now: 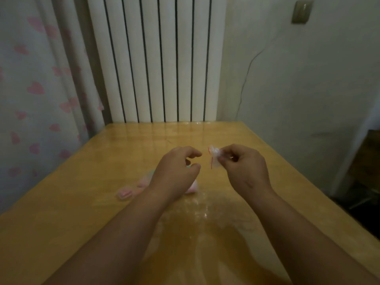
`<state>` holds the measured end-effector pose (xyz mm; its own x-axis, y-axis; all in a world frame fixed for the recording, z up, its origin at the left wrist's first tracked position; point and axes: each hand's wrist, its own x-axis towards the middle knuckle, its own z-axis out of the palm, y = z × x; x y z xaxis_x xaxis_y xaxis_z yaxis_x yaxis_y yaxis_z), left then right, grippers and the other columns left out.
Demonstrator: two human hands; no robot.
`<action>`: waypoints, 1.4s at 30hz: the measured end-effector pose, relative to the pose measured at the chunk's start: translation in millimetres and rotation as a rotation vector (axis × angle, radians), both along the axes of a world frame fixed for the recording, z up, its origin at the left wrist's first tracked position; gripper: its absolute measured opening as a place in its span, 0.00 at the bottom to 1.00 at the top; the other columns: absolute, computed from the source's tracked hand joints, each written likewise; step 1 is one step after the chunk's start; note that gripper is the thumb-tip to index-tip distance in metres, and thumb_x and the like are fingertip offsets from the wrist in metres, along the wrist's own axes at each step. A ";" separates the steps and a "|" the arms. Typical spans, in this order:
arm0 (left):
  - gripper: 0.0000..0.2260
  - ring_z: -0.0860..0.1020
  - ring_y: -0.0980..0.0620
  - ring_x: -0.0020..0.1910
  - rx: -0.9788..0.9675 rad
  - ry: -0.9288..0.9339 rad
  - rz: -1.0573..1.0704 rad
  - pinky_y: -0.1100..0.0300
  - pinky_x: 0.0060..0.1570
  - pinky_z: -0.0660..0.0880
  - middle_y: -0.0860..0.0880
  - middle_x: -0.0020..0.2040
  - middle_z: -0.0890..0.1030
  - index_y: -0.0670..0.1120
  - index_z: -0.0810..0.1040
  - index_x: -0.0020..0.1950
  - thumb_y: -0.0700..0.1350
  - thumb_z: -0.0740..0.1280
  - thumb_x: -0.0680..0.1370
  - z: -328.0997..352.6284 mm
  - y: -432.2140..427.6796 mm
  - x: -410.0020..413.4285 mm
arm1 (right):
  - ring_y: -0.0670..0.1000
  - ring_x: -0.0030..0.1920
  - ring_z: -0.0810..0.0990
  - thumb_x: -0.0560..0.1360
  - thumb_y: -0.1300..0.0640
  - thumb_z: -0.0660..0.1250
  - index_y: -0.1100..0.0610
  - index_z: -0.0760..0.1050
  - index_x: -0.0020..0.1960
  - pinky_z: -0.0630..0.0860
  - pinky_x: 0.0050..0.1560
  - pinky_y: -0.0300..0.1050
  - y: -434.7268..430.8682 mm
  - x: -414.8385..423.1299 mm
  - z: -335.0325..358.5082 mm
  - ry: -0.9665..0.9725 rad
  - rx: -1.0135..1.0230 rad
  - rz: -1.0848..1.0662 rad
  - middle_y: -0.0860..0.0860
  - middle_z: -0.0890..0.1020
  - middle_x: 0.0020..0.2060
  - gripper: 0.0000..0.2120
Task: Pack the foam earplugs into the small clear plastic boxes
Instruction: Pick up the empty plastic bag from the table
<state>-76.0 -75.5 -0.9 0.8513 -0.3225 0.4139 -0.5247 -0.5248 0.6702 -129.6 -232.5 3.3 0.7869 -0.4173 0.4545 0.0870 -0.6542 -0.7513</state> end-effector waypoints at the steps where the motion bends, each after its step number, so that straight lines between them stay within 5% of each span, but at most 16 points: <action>1: 0.12 0.77 0.58 0.51 -0.018 0.010 -0.002 0.59 0.50 0.75 0.57 0.56 0.79 0.56 0.80 0.59 0.45 0.68 0.76 -1.1 -5.6 -5.6 | 0.41 0.41 0.77 0.76 0.49 0.70 0.49 0.82 0.45 0.65 0.35 0.32 -3.7 -7.9 -0.4 -0.010 -0.001 -0.016 0.43 0.82 0.42 0.05; 5: 0.11 0.78 0.58 0.47 -0.111 0.059 -0.006 0.54 0.47 0.78 0.56 0.53 0.80 0.56 0.80 0.55 0.44 0.68 0.75 -6.4 -31.7 -29.7 | 0.41 0.41 0.76 0.75 0.51 0.70 0.50 0.82 0.44 0.67 0.39 0.31 -22.7 -41.9 -5.6 -0.039 -0.002 -0.056 0.43 0.80 0.42 0.04; 10: 0.09 0.78 0.60 0.46 -0.153 0.081 -0.077 0.57 0.45 0.77 0.56 0.50 0.80 0.56 0.80 0.53 0.44 0.70 0.75 -10.9 -76.4 -61.0 | 0.38 0.41 0.77 0.75 0.51 0.68 0.44 0.76 0.43 0.71 0.40 0.35 -60.9 -89.9 -13.9 -0.070 0.026 -0.155 0.39 0.79 0.37 0.03; 15: 0.09 0.78 0.59 0.48 -0.128 0.108 -0.193 0.57 0.47 0.77 0.56 0.51 0.80 0.54 0.80 0.55 0.45 0.70 0.76 -15.9 -130.5 -91.4 | 0.44 0.43 0.79 0.76 0.51 0.69 0.49 0.81 0.48 0.75 0.45 0.42 -112.5 -142.8 -25.3 -0.060 0.048 -0.298 0.41 0.80 0.38 0.04; 23: 0.09 0.79 0.55 0.48 -0.081 0.139 -0.360 0.55 0.52 0.77 0.54 0.49 0.81 0.52 0.81 0.54 0.44 0.70 0.75 -27.5 -231.3 -143.4 | 0.48 0.44 0.79 0.75 0.53 0.69 0.52 0.82 0.49 0.74 0.44 0.43 -201.4 -215.7 -53.8 0.037 0.083 -0.537 0.48 0.82 0.43 0.05; 28: 0.11 0.80 0.52 0.50 -0.057 0.168 -0.476 0.51 0.54 0.78 0.52 0.48 0.82 0.51 0.82 0.55 0.45 0.70 0.73 -32.0 -286.0 -176.3 | 0.47 0.43 0.80 0.72 0.56 0.73 0.51 0.81 0.47 0.79 0.46 0.48 -243.8 -255.6 -69.7 0.153 0.210 -0.545 0.47 0.82 0.40 0.05; 35: 0.11 0.78 0.55 0.54 -0.016 0.209 -0.609 0.58 0.54 0.76 0.54 0.52 0.80 0.53 0.80 0.57 0.46 0.69 0.75 -35.5 -336.3 -215.8 | 0.49 0.46 0.80 0.73 0.58 0.72 0.50 0.79 0.43 0.78 0.49 0.49 -282.6 -296.6 -92.9 0.397 0.289 -0.541 0.49 0.82 0.43 0.04; 42: 0.09 0.77 0.58 0.52 -0.012 0.243 -0.642 0.58 0.54 0.76 0.54 0.53 0.80 0.54 0.79 0.57 0.47 0.69 0.77 -40.5 -350.5 -220.7 | 0.50 0.52 0.79 0.71 0.63 0.71 0.51 0.80 0.50 0.76 0.50 0.47 -294.4 -306.6 -113.2 0.423 0.331 -0.585 0.49 0.81 0.51 0.11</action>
<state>-296.7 -426.0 -41.4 0.5623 -0.7907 0.2422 -0.5638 -0.1523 0.8117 -436.2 -526.9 -110.0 0.4769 -0.8773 -0.0540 -0.5383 -0.2430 -0.8070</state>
